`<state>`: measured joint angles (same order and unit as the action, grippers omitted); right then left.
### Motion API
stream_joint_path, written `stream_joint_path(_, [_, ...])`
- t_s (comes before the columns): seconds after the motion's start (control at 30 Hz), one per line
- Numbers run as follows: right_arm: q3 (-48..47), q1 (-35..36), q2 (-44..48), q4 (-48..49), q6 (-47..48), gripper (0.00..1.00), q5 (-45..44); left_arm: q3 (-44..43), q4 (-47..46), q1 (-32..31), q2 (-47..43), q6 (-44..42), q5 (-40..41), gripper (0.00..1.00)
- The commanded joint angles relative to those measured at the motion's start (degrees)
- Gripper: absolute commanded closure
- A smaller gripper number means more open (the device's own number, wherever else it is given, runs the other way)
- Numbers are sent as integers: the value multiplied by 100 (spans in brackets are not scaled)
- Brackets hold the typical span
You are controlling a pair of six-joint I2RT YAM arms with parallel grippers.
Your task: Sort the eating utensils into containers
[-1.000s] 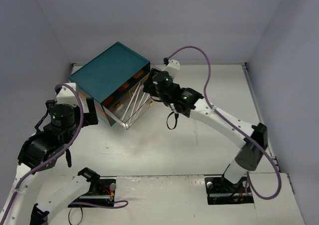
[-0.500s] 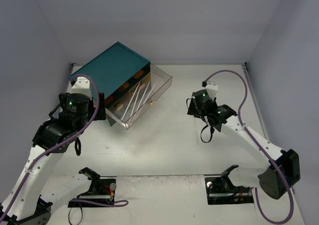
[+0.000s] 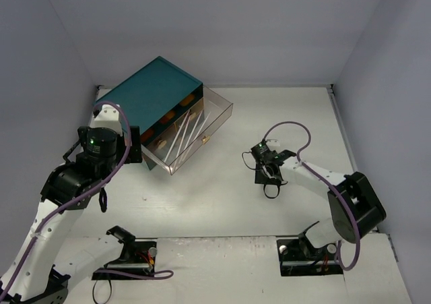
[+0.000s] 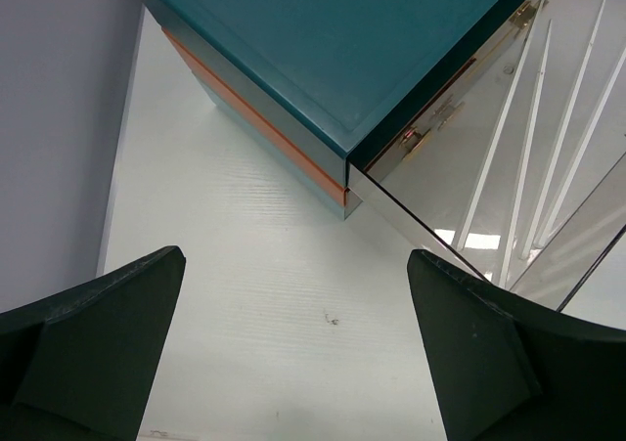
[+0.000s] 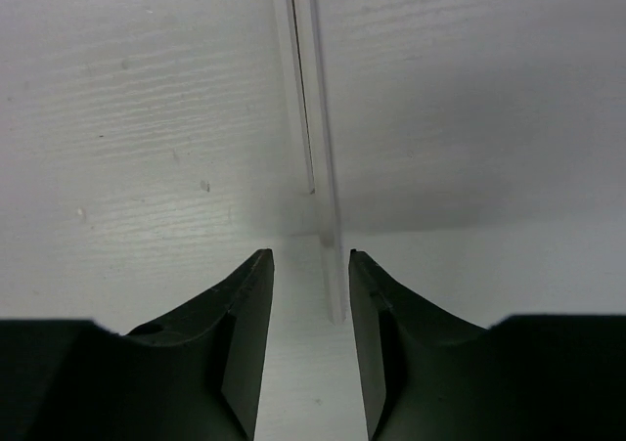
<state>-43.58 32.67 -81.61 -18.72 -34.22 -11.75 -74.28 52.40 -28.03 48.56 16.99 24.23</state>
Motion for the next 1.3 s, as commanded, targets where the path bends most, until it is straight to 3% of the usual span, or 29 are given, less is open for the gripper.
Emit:
stream_joint_path(0.0, [61, -205, -275, 178, 80, 67, 184, -245, -297, 35, -46, 26, 12, 3])
stream_joint_path(0.23, [295, -687, -466, 437, 330, 68, 529, -202, -266, 35, -206, -55, 56, 2])
stream_joint_path(0.5, [354, -1328, -634, 406, 228, 98, 467, -227, -266, 35, -259, -100, 102, 2])
stream_joint_path(0.8, [-535, -1478, 255, 115, 308, 100, 157, -243, -291, 35, -176, -91, 141, 3])
stream_joint_path(1.0, [-2282, -1061, 978, 122, -207, 100, 269, -339, -309, 35, -51, -109, 204, 3])
stream_joint_path(1.2, [-4051, 144, 349, 424, -1057, 100, 86, -393, -310, 35, -5, -83, 231, 3])
stream_joint_path(1.27, [-4247, 519, 101, 771, -1406, 100, 13, -394, -314, 35, -9, -56, 236, 3])
